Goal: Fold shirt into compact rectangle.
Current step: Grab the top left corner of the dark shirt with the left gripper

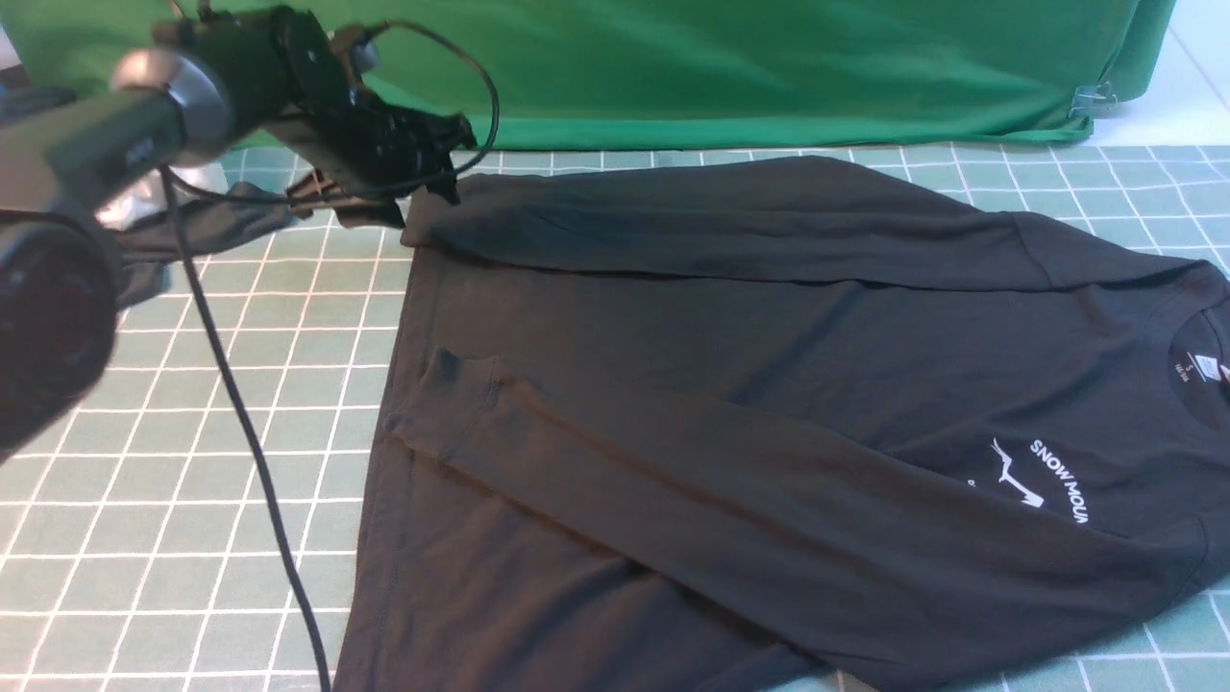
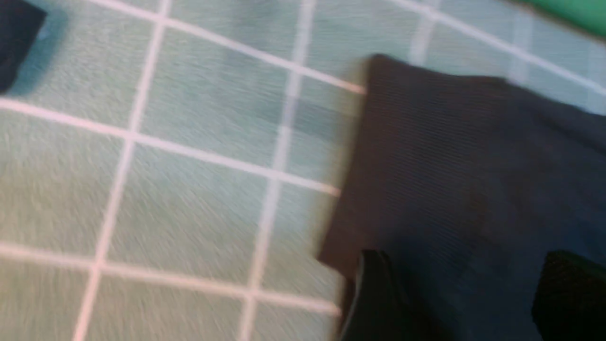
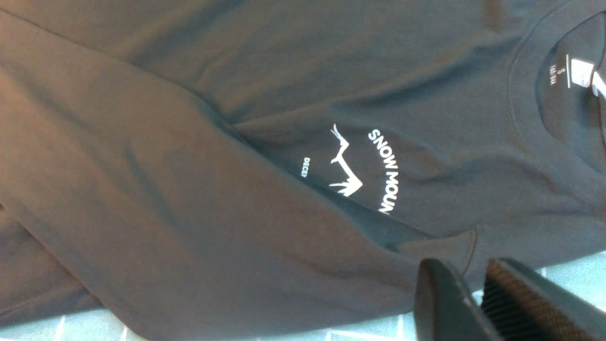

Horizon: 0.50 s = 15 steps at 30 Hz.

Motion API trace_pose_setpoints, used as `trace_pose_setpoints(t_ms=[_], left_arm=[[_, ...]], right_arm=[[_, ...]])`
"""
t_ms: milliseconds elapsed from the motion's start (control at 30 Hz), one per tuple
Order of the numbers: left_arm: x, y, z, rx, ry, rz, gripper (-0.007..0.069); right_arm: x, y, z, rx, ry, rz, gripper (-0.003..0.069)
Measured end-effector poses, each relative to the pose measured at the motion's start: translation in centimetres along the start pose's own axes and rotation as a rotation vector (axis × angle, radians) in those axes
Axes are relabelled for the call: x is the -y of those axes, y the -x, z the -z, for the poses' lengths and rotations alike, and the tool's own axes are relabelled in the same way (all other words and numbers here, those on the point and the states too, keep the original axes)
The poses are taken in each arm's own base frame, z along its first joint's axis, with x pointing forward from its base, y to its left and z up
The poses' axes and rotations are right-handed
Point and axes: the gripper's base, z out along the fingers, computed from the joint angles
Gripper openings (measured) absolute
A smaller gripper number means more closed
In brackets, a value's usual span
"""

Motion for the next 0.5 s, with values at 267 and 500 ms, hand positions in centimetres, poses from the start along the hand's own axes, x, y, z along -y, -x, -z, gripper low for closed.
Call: trace_pose_setpoints(t_ms=[267, 500], left_arm=[[-0.3, 0.2, -2.0, 0.001, 0.000, -0.009, 0.0314], [-0.3, 0.1, -2.2, -0.013, -0.003, -0.046, 0.0116]], right_arm=[[0.0, 0.0, 0.0, 0.000, 0.000, 0.000, 0.0143], [0.0, 0.0, 0.0, 0.000, 0.000, -0.001, 0.0152]])
